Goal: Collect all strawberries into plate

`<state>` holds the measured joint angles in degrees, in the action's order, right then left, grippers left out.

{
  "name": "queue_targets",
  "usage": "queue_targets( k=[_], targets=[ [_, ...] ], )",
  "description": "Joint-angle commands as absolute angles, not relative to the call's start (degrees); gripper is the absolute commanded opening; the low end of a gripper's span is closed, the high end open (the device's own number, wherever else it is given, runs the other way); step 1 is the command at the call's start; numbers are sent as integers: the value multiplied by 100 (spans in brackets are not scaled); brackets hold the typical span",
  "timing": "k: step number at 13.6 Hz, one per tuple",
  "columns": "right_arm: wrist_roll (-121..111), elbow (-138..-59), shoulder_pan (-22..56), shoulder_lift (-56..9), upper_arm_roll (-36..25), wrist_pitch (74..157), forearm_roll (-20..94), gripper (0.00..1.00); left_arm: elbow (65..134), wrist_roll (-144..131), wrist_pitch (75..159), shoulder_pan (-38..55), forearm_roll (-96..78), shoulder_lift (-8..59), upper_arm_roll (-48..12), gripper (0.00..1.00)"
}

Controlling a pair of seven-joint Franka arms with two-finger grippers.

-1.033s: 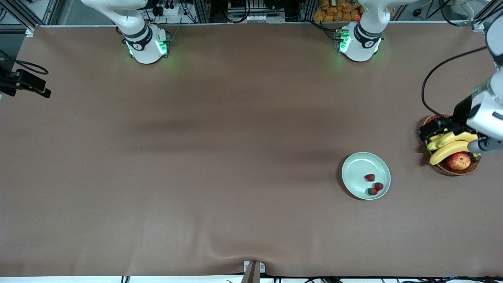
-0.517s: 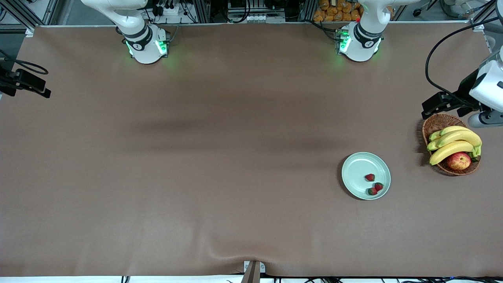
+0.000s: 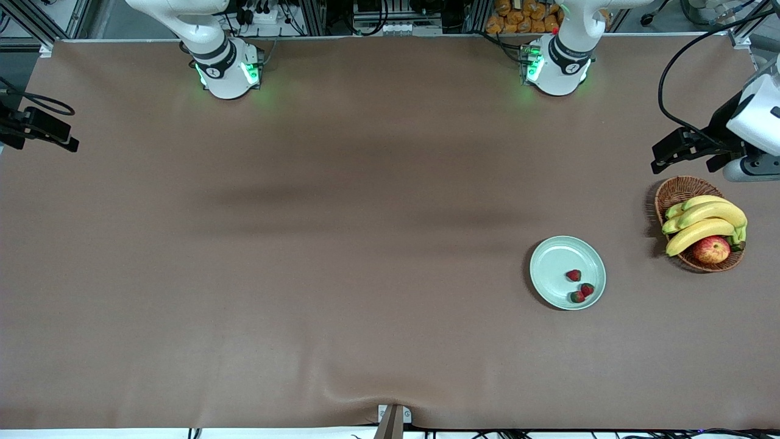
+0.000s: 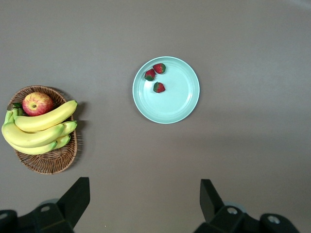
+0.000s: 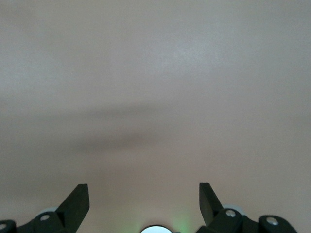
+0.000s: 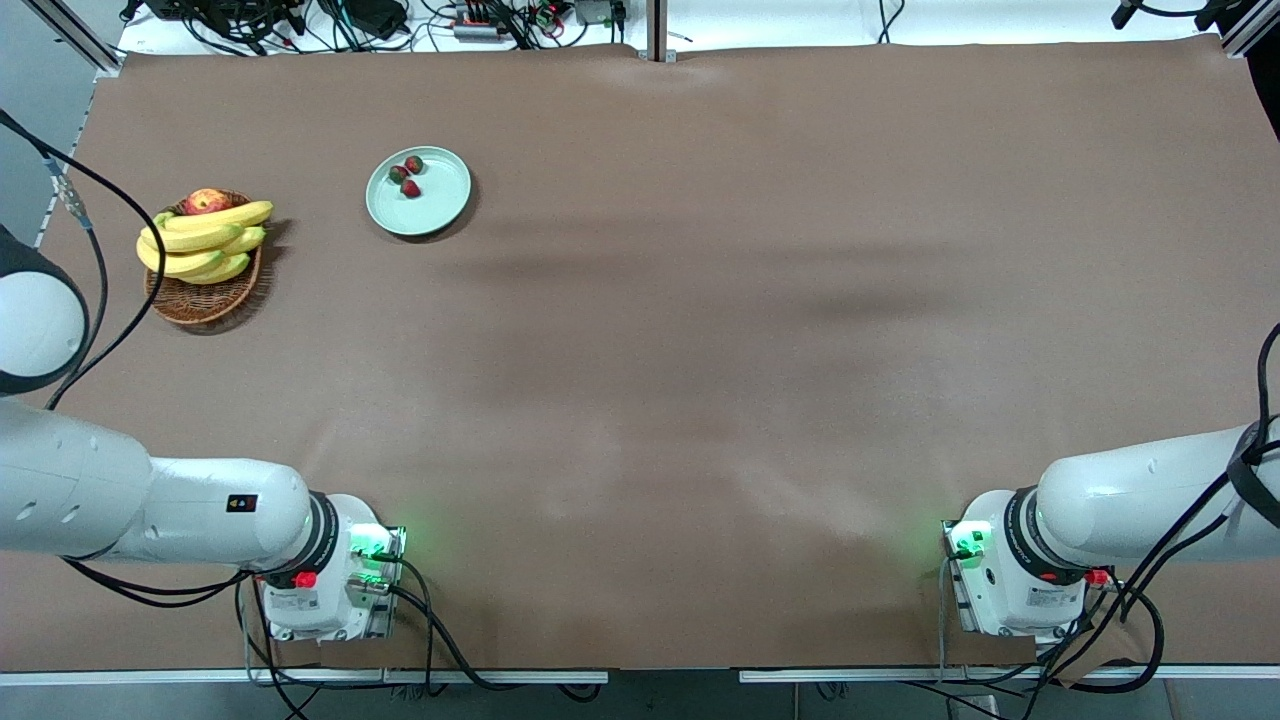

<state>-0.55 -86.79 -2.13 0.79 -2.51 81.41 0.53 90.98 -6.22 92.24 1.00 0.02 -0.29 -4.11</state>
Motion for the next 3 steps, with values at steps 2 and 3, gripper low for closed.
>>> queue_targets(
  k=[2, 3],
  targets=[
    [9, -8596, -237, 70, -229, 8095, 79, 100, 9114, -492, 9176, 167, -141, -123, -308, 100],
    [9, -8596, -237, 70, -229, 8095, 79, 100, 9114, -501, 9167, 176, -141, -123, -308, 100]
  ],
)
